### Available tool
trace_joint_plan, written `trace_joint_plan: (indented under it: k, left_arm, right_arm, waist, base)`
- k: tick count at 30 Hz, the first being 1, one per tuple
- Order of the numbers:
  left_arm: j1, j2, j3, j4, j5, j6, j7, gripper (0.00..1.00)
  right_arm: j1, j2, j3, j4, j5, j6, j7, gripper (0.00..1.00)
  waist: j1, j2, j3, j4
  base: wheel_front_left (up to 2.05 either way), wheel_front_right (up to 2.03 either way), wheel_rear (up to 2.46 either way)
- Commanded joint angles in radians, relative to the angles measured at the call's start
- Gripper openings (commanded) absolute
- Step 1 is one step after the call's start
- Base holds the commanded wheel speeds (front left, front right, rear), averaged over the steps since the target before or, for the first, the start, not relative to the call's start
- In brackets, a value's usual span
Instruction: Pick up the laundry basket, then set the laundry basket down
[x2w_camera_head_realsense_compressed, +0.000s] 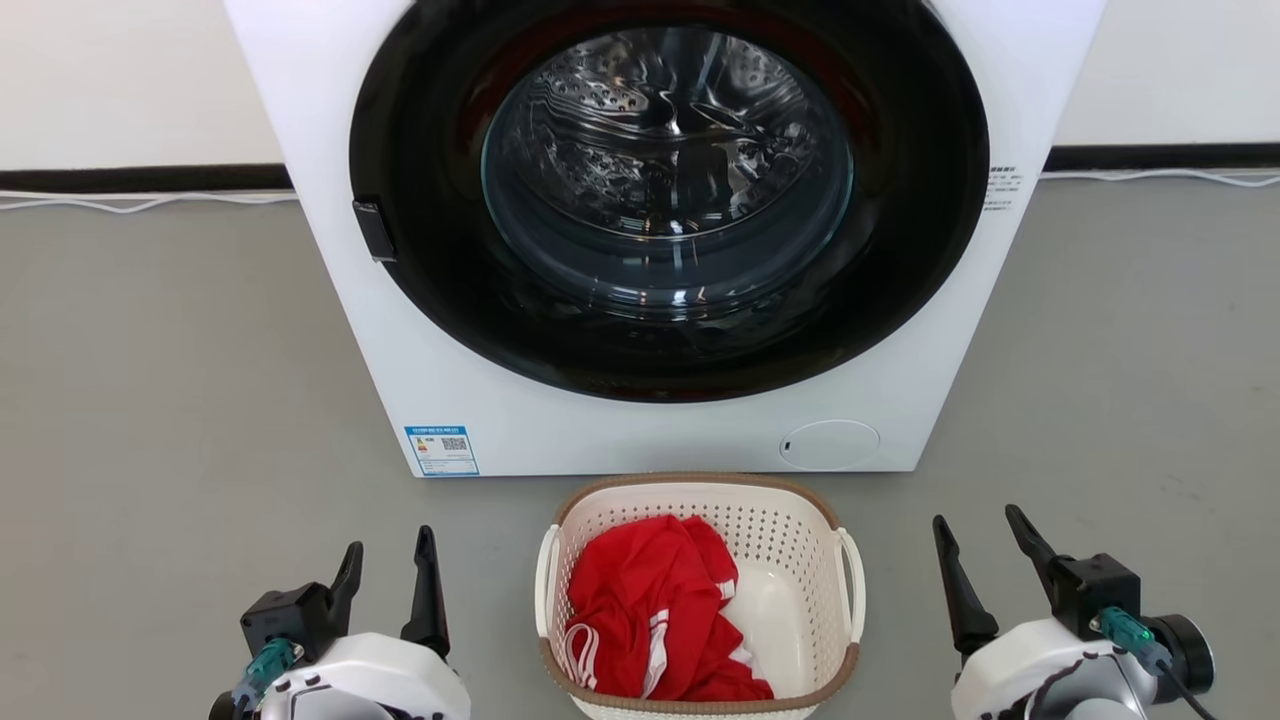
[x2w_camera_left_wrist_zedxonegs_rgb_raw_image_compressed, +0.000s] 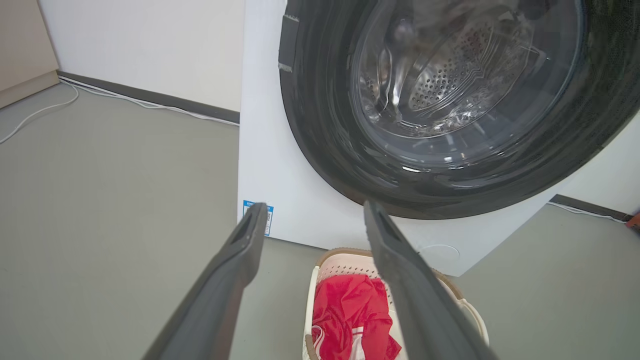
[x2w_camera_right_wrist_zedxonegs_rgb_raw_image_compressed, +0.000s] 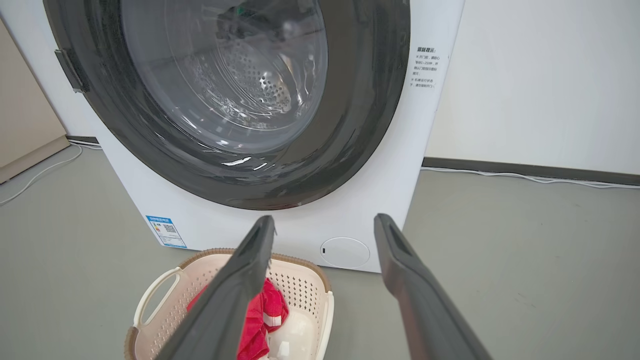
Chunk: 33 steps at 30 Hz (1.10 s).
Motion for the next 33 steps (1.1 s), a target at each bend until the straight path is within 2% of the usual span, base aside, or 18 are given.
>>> trace_joint_plan:
  k: [1, 20, 21, 27, 31, 33]
  left_arm:
    - [-0.012, 0.012, 0.034, -0.036, 0.002, -0.007, -0.006, 1.0]
    - [0.027, 0.012, 0.026, -0.075, -0.018, 0.011, -0.006, 1.0]
    - [0.042, -0.001, -0.001, -0.032, -0.013, 0.002, 0.001, 0.0]
    - [0.072, -0.006, 0.004, 0.009, -0.039, -0.002, 0.011, 0.0]
    - [0.071, -0.006, 0.011, 0.001, -0.079, -0.009, 0.023, 0.0]
    - [0.071, -0.005, 0.014, -0.003, -0.099, -0.012, 0.028, 0.0]
  right_arm:
    - [-0.005, 0.001, 0.022, -0.037, 0.0, 0.005, -0.012, 1.0]
    - [0.03, 0.001, 0.006, -0.06, -0.029, 0.005, -0.012, 1.0]
    - [0.048, 0.002, -0.014, -0.021, -0.018, 0.0, 0.001, 0.0]
    - [0.078, 0.007, -0.019, 0.017, 0.015, -0.002, 0.018, 0.0]
    - [0.077, 0.007, -0.022, 0.006, 0.07, -0.001, 0.032, 0.0]
    - [0.079, 0.007, -0.021, -0.001, 0.097, -0.001, 0.036, 0.0]
  waist:
    - [0.0, -0.0001, -0.007, 0.002]
    - [0.0, -0.0001, -0.05, -0.013]
    - [0.0, -0.0001, -0.05, -0.013]
    - [0.0003, -0.0001, -0.049, -0.012]
    - [0.0023, -0.0001, -0.05, -0.012]
    - [0.0014, -0.0001, -0.049, -0.012]
  base:
    - [0.0, 0.0, 0.0]
    - [0.0, 0.0, 0.0]
    - [0.0, 0.0, 0.0]
    - [0.0, 0.0, 0.0]
    - [0.0, 0.0, 0.0]
    - [0.0, 0.0, 0.0]
